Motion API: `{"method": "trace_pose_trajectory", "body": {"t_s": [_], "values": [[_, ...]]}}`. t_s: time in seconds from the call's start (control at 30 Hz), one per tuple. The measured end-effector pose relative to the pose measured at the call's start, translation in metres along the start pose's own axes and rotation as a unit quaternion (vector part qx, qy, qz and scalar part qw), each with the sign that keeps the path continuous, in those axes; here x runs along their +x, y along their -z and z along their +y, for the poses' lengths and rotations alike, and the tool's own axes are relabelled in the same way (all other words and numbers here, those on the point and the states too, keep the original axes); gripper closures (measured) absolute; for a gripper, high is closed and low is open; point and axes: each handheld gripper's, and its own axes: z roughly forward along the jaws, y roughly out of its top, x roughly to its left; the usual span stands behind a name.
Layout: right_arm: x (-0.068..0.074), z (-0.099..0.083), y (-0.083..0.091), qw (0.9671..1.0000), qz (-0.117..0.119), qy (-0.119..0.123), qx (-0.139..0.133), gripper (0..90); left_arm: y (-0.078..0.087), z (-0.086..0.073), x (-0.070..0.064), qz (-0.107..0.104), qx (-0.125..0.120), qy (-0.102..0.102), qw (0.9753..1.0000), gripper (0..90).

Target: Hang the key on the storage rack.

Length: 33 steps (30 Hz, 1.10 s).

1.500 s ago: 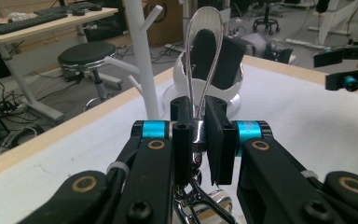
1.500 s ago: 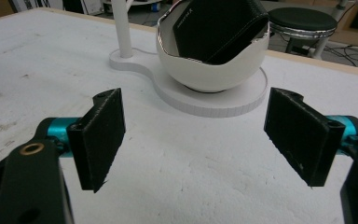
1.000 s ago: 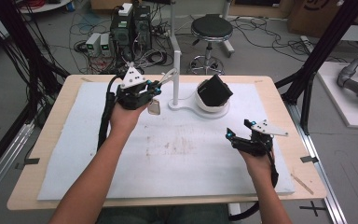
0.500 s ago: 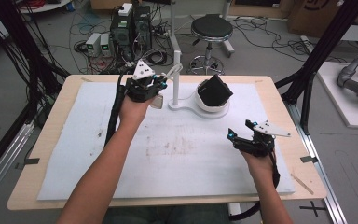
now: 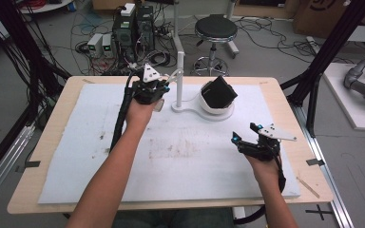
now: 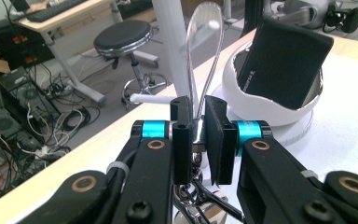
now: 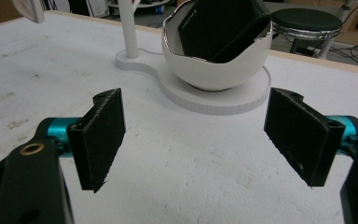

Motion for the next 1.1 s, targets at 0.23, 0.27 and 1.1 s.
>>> {"method": "trace_pose_trajectory", "body": {"t_s": [0.23,0.27,1.1], "values": [[-0.001,0.000,-0.002,1.0000,0.001,0.001,0.002,20.8,-0.014,-0.005,0.002,-0.001,0.011,0.009,0.9999,81.3],[-0.001,-0.001,-0.002,1.0000,0.000,0.003,0.001,20.7,-0.015,-0.006,0.002,-0.001,0.011,0.009,0.9999,81.3],[0.003,0.003,-0.006,1.0000,0.004,0.006,0.002,20.8,0.016,-0.031,0.010,-0.035,0.007,0.050,0.9981,40.0]]}}
